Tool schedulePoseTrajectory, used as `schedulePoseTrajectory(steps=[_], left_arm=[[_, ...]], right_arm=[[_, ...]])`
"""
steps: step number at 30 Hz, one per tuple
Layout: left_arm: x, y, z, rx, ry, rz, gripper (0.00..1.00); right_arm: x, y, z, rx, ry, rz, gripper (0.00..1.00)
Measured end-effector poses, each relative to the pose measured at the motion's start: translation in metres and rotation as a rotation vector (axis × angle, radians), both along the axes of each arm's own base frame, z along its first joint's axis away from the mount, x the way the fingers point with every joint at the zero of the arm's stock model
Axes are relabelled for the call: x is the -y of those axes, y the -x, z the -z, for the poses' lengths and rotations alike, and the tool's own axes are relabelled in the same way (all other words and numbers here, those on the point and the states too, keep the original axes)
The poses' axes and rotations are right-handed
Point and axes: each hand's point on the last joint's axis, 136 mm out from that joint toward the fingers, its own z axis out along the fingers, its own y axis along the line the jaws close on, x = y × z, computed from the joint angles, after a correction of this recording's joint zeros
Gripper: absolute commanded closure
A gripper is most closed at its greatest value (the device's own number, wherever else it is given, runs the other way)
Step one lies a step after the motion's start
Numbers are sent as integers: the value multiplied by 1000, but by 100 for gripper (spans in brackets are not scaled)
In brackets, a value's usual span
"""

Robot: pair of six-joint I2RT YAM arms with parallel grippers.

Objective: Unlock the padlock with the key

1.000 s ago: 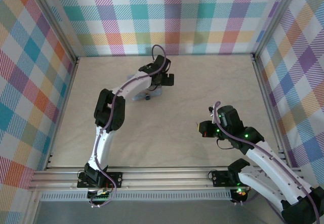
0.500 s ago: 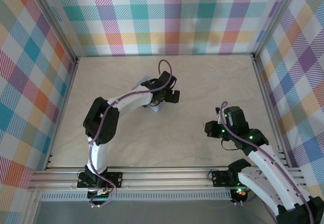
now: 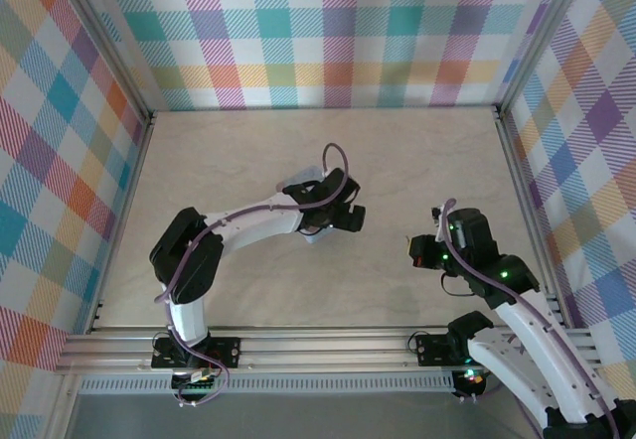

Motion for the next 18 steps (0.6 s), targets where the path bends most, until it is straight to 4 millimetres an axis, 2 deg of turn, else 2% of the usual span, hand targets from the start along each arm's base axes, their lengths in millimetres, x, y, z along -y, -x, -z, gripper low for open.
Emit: schedulePoseTrajectory(steps=[4, 7, 12, 18], left_arm=[[15, 13, -1, -17, 32, 31, 0], [28, 15, -4, -37, 70, 46, 0], [57, 5, -8, -56, 126, 74, 0], [84, -7, -12, -62, 170, 100, 0]], right_arm=[[2, 0, -9, 32, -3, 7, 100], [4, 1, -13, 42, -5, 10, 100], [4, 3, -12, 37, -1, 11, 100], [5, 3, -12, 37, -1, 11, 100]])
